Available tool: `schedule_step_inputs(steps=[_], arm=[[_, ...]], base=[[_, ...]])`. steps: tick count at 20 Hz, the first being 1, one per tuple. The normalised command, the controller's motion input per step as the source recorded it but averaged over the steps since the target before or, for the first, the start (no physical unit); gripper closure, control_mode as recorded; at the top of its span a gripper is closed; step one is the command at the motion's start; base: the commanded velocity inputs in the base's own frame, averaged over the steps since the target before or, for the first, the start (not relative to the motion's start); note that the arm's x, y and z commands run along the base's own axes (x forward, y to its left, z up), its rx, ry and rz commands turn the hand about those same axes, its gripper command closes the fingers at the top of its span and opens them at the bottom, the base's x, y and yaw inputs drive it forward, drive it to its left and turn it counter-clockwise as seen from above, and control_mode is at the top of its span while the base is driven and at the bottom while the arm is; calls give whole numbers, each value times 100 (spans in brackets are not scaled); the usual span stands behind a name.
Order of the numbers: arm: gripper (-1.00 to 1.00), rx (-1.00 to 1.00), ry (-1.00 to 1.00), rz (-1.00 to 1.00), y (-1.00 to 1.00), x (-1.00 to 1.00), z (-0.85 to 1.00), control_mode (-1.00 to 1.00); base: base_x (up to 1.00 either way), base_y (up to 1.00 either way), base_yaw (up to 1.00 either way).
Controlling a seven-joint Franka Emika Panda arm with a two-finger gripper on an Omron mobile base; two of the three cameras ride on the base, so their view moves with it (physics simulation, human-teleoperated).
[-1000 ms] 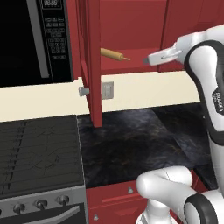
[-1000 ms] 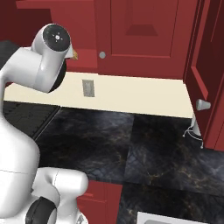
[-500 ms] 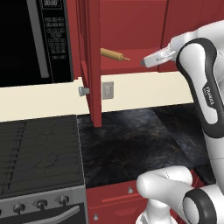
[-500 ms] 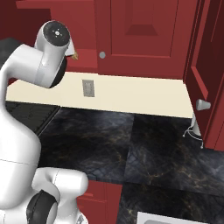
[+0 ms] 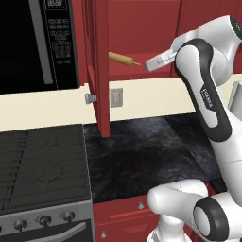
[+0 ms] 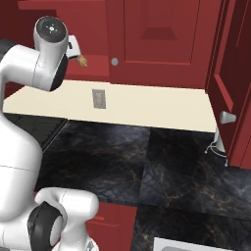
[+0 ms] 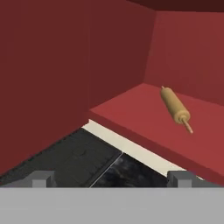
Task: Open the cabinet, retrieve the rolling pin, and place it next to the meat on the cutting board to prepare for tenderizing.
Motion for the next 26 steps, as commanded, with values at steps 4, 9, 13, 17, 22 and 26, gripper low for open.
schedule_step_inputs(steps=[4, 9, 13, 17, 22, 26], arm=[[-100, -5, 0, -9, 8, 26, 0, -100], [-100, -4, 1, -7, 1, 23, 0, -100], [-100, -1, 0, -1, 0, 21, -1, -100], [-100, 0, 2, 0, 0, 17, -3, -100], [-100, -1, 4, 0, 0, 17, -8, -100], [-100, -1, 3, 0, 0, 15, -12, -100]], base=[[0, 0, 0], [0, 0, 0], [0, 0, 0], [0, 0, 0], [0, 0, 0], [0, 0, 0]])
